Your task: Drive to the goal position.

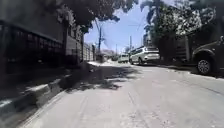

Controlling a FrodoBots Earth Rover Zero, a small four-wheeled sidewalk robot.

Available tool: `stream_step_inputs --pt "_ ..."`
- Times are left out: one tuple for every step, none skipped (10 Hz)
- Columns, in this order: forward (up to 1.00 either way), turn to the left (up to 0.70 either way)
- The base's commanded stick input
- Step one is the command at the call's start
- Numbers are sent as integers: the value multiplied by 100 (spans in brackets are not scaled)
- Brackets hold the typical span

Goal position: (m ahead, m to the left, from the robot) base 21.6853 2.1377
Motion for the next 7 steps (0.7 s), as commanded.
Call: stream_step_inputs --pt "100 3" --pt "100 3" --pt "100 3" --pt "100 3" --pt "100 3" --pt "100 3" --pt "100 3"
